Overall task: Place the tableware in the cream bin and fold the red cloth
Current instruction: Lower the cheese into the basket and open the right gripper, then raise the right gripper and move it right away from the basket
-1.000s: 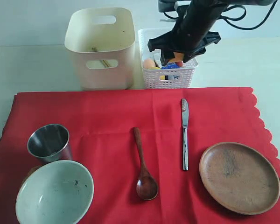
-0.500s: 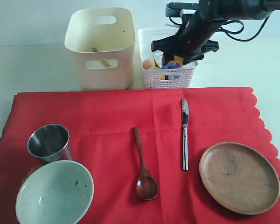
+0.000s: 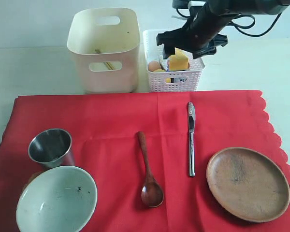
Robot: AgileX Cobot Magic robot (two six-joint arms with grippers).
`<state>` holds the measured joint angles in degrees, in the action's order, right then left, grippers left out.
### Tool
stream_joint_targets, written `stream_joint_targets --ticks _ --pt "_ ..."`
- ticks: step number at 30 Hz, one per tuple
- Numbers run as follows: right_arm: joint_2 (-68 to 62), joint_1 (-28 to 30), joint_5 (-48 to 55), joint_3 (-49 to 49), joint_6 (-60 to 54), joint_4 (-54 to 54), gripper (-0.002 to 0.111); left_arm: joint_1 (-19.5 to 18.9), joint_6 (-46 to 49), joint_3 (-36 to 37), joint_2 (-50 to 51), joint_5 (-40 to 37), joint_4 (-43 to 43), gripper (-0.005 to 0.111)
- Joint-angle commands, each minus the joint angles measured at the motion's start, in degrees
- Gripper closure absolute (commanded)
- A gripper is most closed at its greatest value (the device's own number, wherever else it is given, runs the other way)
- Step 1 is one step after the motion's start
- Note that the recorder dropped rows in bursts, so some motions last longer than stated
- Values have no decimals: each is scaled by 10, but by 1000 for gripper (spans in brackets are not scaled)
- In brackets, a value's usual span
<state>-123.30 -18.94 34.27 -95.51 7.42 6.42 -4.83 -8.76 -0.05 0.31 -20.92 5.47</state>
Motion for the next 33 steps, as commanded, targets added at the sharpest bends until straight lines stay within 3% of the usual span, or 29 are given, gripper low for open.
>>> stream_joint_targets --ticks 1,23,33 --pt "34 2 -12 -4 1 0 30 2 -2 0 -3 6 -1 31" --pt "204 2 135 -4 1 1 30 2 -2 0 -3 6 -1 31" --pt "288 2 218 -2 -60 84 30 2 -2 0 -3 6 -1 31"
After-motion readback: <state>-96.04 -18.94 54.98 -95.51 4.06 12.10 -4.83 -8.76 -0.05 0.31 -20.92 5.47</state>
